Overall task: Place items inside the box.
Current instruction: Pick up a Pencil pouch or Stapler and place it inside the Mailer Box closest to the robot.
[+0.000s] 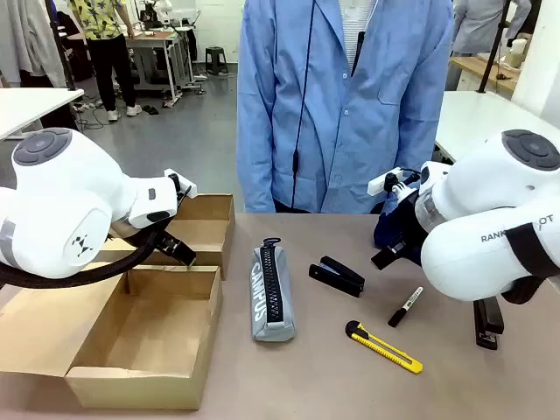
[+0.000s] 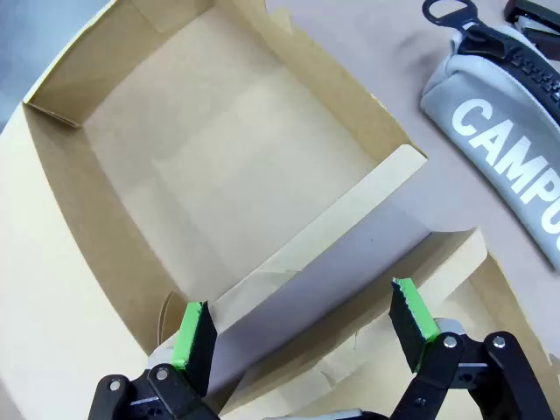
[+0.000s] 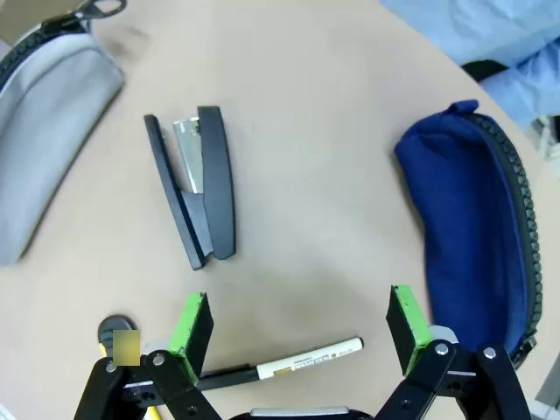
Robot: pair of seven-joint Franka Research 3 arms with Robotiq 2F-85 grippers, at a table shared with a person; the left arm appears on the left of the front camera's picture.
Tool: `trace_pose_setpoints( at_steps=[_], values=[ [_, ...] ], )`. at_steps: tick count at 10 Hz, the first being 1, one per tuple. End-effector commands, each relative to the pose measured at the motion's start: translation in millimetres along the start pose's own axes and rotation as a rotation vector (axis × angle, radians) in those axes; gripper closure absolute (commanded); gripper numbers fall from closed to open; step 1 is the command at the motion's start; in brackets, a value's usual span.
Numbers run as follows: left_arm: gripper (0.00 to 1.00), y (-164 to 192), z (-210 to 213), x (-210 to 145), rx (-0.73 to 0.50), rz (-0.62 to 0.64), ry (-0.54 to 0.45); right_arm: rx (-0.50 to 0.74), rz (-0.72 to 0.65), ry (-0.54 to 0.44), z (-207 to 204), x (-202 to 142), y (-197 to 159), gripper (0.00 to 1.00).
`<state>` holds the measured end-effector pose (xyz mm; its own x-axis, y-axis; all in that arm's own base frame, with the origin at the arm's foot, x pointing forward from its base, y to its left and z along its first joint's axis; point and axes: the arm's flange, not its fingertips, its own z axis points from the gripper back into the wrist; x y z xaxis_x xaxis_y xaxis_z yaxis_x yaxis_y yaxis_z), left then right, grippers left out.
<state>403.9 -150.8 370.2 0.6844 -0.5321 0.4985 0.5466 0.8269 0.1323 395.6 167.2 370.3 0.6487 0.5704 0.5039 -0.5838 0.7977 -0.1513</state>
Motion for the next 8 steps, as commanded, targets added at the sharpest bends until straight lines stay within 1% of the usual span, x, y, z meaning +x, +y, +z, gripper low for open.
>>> trace_pose_setpoints(
  at_steps=[1, 8],
  values=[
    [0.0, 0.0, 0.0, 0.0, 0.0, 0.0, 0.0, 0.0, 0.0, 0.0, 0.0, 0.0, 0.0, 0.0],
    [0.0, 0.0, 0.0, 0.0, 0.0, 0.0, 0.0, 0.0, 0.0, 0.0, 0.0, 0.0, 0.0, 0.0]
  ],
)
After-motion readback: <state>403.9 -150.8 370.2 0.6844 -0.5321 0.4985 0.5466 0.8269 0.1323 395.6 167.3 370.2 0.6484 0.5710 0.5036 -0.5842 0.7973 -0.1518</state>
